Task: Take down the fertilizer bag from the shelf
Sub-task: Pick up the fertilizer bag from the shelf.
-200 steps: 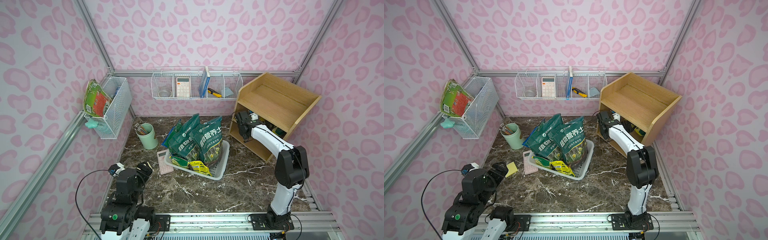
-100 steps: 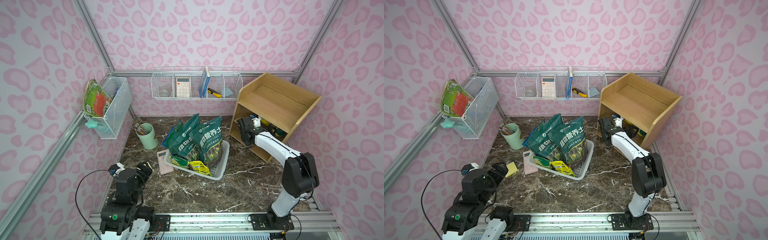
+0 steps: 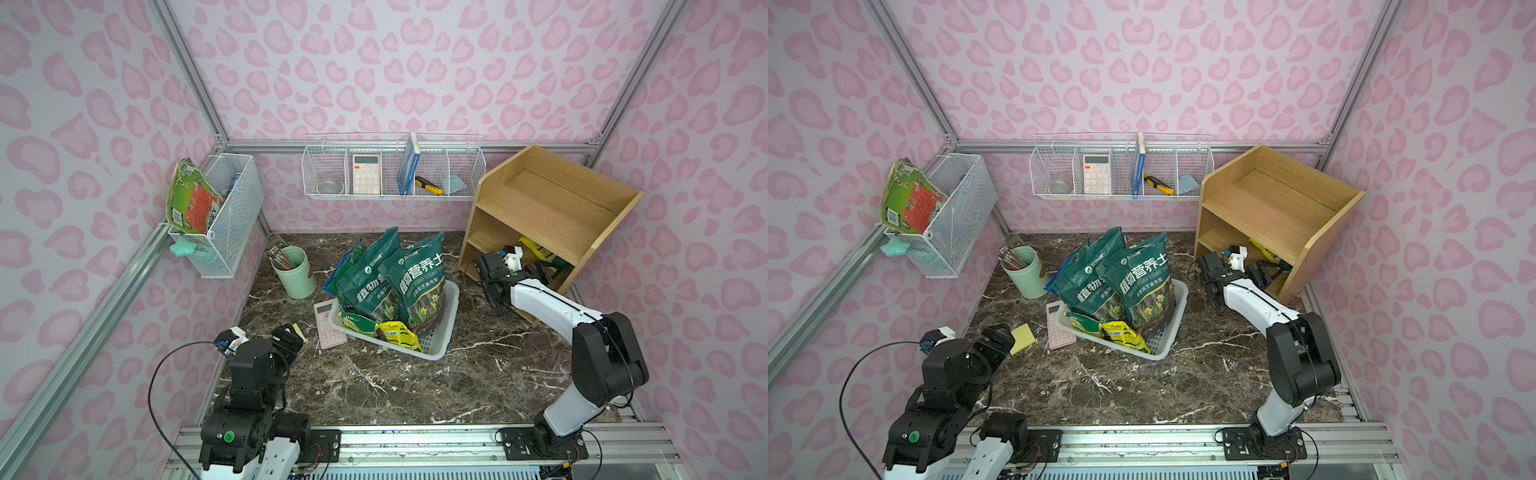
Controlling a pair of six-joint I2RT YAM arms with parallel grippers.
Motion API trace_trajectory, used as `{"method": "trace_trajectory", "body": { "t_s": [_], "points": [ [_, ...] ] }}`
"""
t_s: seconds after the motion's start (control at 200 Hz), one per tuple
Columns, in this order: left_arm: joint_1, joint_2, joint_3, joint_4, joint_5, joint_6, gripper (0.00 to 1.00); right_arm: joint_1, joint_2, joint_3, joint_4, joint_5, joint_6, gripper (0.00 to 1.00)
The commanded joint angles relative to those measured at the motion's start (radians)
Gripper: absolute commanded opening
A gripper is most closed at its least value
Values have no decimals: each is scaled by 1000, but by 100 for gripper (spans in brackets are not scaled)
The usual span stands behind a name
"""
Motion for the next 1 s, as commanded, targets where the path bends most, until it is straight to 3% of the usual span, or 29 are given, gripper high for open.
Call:
{"method": "trace_trajectory", "body": {
  "t_s": [0.0,0.125,0.345,0.585,0.765,0.995],
  "points": [
    [1,-3,3,-22,-8,8,92,-23,11,-5,-70,-328,-83,80],
    [0,-8,8,-20,-5,8,92,-25,-17,-18,23,-367,-202,77],
    [1,-18,8,-22,-6,7,92,-56,-50,-20,26,-526,-320,70],
    [1,-27,9,-26,-16,9,92,-110,-86,-84,104,-609,-492,69],
    [0,-32,13,-31,-19,10,92,-158,-66,-24,102,-672,-454,68],
    [1,-48,16,-35,-28,9,92,-173,41,14,114,-631,-455,68]
  ]
}}
